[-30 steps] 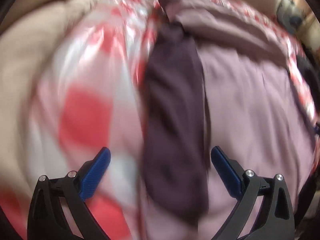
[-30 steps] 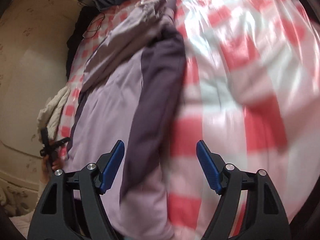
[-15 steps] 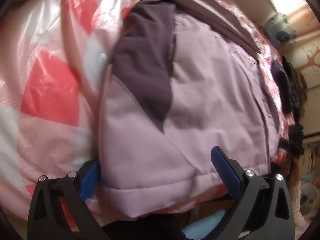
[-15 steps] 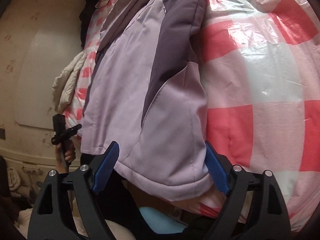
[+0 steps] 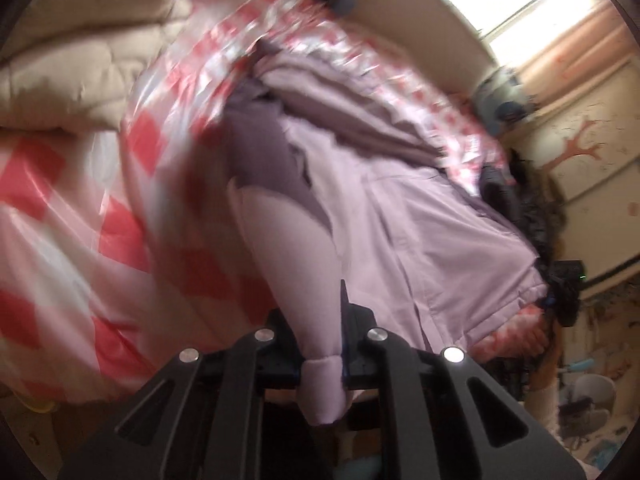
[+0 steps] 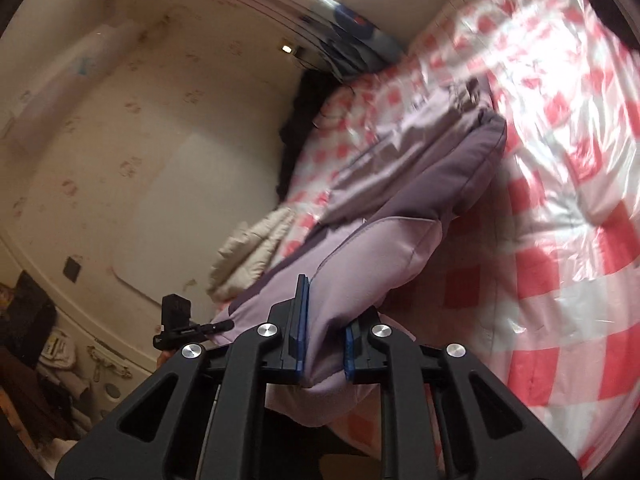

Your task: Fold large clothes

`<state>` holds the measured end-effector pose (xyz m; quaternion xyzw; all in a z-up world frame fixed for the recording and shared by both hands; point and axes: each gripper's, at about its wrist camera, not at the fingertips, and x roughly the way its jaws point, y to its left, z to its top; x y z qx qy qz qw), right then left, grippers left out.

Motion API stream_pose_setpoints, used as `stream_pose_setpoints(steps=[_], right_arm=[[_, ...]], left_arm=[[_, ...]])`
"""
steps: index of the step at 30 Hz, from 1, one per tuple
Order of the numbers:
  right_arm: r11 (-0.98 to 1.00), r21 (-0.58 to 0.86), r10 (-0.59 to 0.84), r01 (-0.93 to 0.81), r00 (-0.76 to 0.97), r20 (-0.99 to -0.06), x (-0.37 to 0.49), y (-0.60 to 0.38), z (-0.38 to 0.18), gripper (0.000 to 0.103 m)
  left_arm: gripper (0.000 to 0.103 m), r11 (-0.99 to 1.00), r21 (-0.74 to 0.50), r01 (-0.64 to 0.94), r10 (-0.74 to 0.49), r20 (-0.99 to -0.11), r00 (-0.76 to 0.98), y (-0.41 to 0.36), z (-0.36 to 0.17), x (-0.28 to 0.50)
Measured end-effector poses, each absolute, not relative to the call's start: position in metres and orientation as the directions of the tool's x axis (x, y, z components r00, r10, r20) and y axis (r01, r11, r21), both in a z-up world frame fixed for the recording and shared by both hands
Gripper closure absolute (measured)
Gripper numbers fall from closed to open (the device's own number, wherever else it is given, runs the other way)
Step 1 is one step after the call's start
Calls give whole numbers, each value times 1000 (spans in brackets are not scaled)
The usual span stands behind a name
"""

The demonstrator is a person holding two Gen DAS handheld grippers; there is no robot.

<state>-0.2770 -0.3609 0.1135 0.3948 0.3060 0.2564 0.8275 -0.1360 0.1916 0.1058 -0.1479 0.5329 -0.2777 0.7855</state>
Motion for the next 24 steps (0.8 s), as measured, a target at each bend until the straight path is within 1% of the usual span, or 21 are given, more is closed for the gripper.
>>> stream_pose_setpoints(steps=[2, 3, 4, 5, 6, 7, 8, 9, 10, 11, 12, 13, 14, 15, 16, 17, 18, 20, 22, 24], right_arm=[[563, 800, 665, -209, 689, -288, -307, -370, 135, 89], [569, 794, 672, -215, 677, -298, -318, -372, 139, 89], [590, 778, 682, -215, 648, -338, -333, -371, 143, 88], [610, 765, 694, -207, 606, -390, -344, -368, 141, 84], [641, 745, 696, -182, 547, -465, -358, -366, 133, 83], [691, 708, 666, -146, 508, -546, -371, -368, 123, 77], [730, 674, 630, -112, 492, -601, -380, -371, 115, 75], [773, 632, 577, -57, 478, -663, -389, -378, 104, 74], [793, 609, 535, 3, 474, -700, -394, -388, 96, 73], [803, 594, 501, 39, 495, -710, -393, -395, 96, 66], [805, 591, 474, 52, 543, -693, -386, -403, 101, 60], [813, 580, 450, 54, 574, -684, -371, -406, 109, 49], [831, 552, 410, 63, 601, -686, -349, -405, 120, 45], [828, 558, 411, 48, 626, -663, -330, -401, 127, 45], [813, 582, 442, 1, 649, -619, -304, -393, 135, 43], [811, 584, 454, -26, 658, -600, -286, -384, 138, 38], [825, 563, 441, -41, 670, -597, -253, -375, 138, 37], [842, 537, 431, -59, 672, -603, -186, -355, 124, 37], [842, 536, 427, -52, 672, -606, -125, -345, 98, 37], [840, 542, 419, -13, 649, -634, -70, -344, 62, 37]], left_arm=[[89, 772, -554, 313, -632, -722, 281, 208, 131, -164], [89, 768, -552, 325, -635, -722, 275, 213, 137, -173], [88, 765, -542, 346, -632, -734, 247, 215, 139, -187], [83, 767, -520, 375, -615, -763, 199, 214, 134, -200], [79, 778, -486, 397, -583, -795, 168, 215, 129, -210], [70, 801, -433, 413, -527, -837, 146, 213, 119, -218], [64, 838, -377, 394, -459, -878, 134, 222, 104, -226], [61, 873, -322, 365, -393, -909, 138, 231, 94, -228], [58, 903, -255, 345, -327, -930, 168, 238, 91, -227], [55, 931, -179, 318, -254, -943, 214, 244, 90, -223], [51, 947, -130, 293, -209, -943, 259, 247, 94, -212], [47, 948, -117, 295, -205, -936, 287, 242, 100, -200], [43, 947, -94, 306, -201, -918, 341, 229, 112, -180], [39, 945, -76, 319, -202, -901, 383, 215, 120, -168], [31, 931, -63, 359, -229, -867, 442, 191, 131, -151], [22, 913, -69, 402, -273, -837, 475, 170, 136, -136], [20, 884, -83, 460, -338, -793, 507, 140, 140, -118], [20, 848, -111, 518, -420, -736, 530, 79, 130, -71], [20, 859, -115, 499, -419, -718, 556, 33, 112, -35], [20, 865, -181, 469, -447, -705, 551, -4, 80, 14]])
